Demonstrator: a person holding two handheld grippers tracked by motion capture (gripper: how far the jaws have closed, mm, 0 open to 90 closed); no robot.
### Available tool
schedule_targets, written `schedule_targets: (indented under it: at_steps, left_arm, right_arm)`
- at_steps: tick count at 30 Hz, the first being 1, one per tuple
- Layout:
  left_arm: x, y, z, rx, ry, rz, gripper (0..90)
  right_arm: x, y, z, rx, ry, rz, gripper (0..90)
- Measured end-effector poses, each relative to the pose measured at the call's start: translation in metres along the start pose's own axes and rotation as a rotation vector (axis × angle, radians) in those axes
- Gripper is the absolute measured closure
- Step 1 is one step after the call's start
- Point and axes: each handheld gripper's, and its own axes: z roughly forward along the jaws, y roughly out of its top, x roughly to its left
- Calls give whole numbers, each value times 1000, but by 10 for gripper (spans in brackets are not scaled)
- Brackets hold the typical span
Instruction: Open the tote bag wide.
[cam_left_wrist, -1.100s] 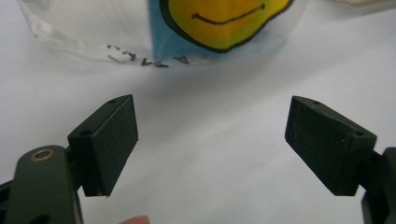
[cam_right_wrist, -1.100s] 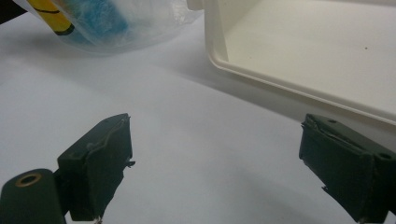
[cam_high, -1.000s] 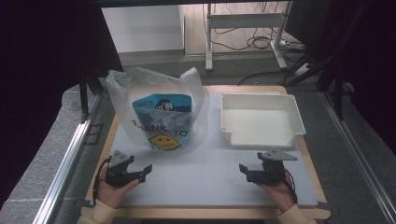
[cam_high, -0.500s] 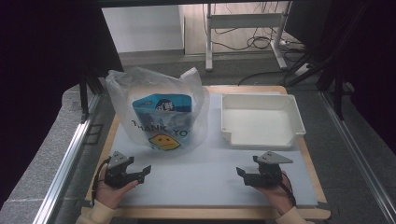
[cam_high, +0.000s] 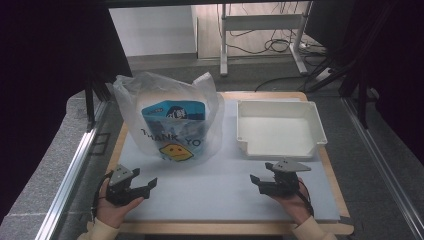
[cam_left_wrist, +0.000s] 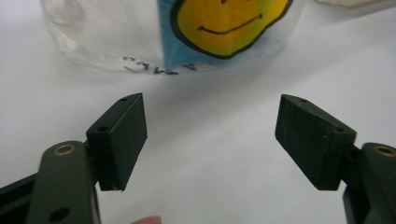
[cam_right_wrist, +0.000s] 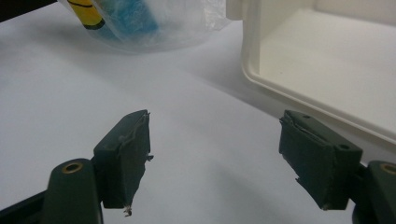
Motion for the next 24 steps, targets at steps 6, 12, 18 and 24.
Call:
schedule_targets:
  at_steps: [6,12,18,24]
  left_arm:
    - [1,11,-10,-14,9,-6,261]
    - [8,18,-19,-27,12,-22,260]
    - [20,24,-28,-55,26,-49,262]
    - [34,35,-38,-102,13,-58,296]
  right_arm:
    - [3,3,1,-13,-2,-19,271]
    - [4,2,2,-7,-5,-18,282]
    - [4,1,0,-2,-2,-14,287]
    - [8,1,0,1,3,-20,290]
